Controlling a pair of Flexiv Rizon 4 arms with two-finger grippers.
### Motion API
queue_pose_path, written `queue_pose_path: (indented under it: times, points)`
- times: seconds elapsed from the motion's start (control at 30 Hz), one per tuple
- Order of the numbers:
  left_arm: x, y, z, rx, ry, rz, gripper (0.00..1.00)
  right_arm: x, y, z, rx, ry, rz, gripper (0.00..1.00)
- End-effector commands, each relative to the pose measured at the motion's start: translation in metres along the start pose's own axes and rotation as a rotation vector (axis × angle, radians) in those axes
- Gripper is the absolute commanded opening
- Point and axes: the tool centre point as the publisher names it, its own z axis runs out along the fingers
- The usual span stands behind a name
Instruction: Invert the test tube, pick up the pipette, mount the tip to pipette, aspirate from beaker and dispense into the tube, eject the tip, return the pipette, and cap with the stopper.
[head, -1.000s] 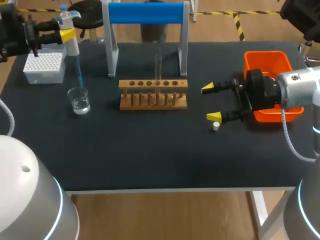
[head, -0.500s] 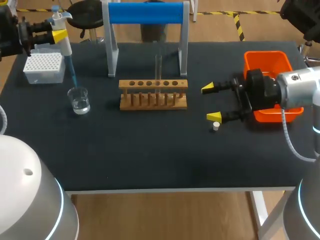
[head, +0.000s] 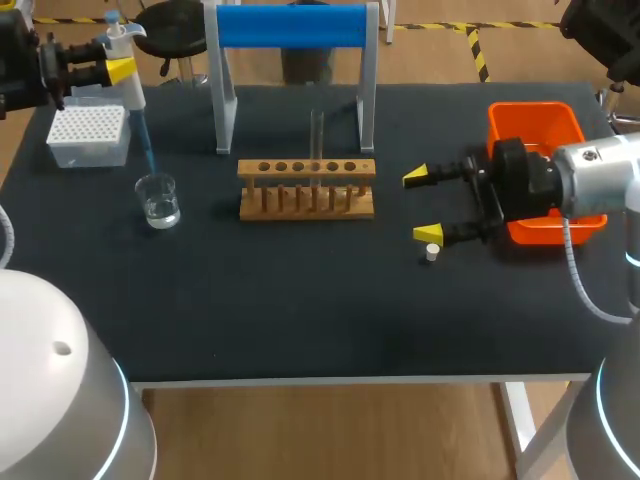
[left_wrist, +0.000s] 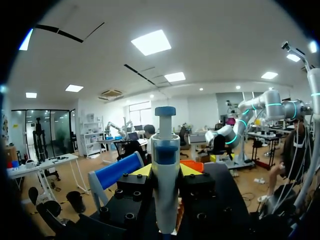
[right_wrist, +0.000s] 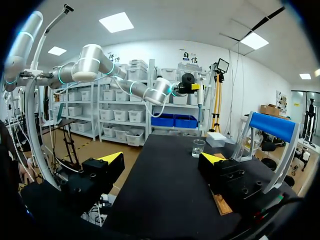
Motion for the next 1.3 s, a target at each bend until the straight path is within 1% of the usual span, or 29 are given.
queue_pose_path:
  times: [0.03,0.73,0.87,0.9,1.0,1.13,1.3]
  points:
    - [0.001,-0.002,-0.001,-0.003,0.001,-0.001,0.00,0.001,0.001,0.000,0.002,-0.002,0.000,1.00]
    - [0.002,-0.004,-0.001,-0.009,-0.003,-0.008,0.00,0.001,0.001,0.000,0.002,-0.002,0.000,1.00]
    - [0.002,-0.004,-0.001,-0.009,-0.003,-0.008,0.00,0.004,0.008,0.021,0.042,-0.045,0.001,1.00]
    - [0.002,-0.004,-0.001,-0.009,-0.003,-0.008,0.00,0.005,0.010,0.029,0.042,-0.047,0.008,1.00]
    - [0.002,-0.004,-0.001,-0.009,-0.003,-0.008,0.00,0.007,0.015,0.052,0.078,-0.050,0.009,1.00]
    - [0.002,-0.004,-0.001,-0.009,-0.003,-0.008,0.00,0.010,0.021,0.082,0.104,-0.047,0.028,1.00]
    - [0.002,-0.004,-0.001,-0.009,-0.003,-0.008,0.00,0.013,0.031,0.121,0.153,-0.034,0.013,1.00]
